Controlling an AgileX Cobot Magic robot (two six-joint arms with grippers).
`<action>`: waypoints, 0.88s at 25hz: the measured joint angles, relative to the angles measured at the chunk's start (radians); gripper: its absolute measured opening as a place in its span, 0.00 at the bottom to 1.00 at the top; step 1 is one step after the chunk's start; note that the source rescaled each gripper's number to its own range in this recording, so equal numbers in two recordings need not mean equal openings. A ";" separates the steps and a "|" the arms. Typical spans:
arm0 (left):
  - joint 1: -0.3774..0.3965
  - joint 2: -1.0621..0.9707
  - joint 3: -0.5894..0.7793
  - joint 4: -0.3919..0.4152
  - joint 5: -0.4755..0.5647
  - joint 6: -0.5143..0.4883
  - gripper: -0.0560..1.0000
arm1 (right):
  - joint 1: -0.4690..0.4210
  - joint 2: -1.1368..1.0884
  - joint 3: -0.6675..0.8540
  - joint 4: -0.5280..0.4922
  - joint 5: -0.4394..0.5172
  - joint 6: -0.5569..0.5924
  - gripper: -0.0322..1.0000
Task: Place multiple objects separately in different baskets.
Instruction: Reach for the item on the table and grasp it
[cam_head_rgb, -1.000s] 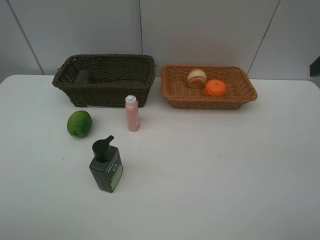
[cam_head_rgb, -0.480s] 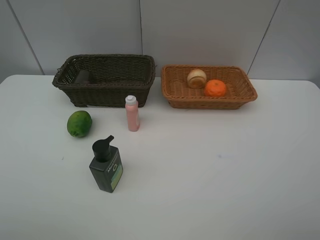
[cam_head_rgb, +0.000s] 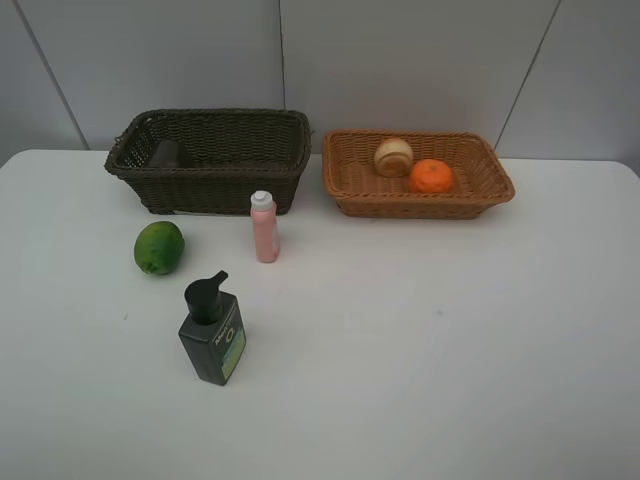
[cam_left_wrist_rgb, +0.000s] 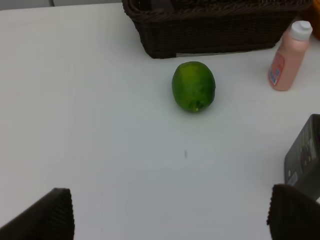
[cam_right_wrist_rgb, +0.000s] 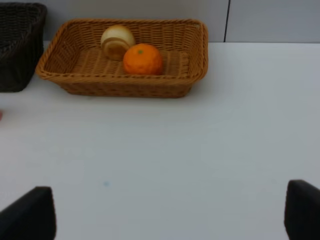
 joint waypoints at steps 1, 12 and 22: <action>0.000 0.000 0.000 0.000 0.000 0.000 1.00 | 0.000 0.000 0.001 -0.003 0.000 0.001 0.98; 0.000 0.000 0.000 0.000 0.000 0.000 1.00 | 0.000 0.000 0.001 -0.018 0.000 0.019 0.98; 0.000 0.000 0.000 0.000 0.000 0.000 1.00 | 0.000 0.000 0.001 -0.018 0.000 0.020 0.98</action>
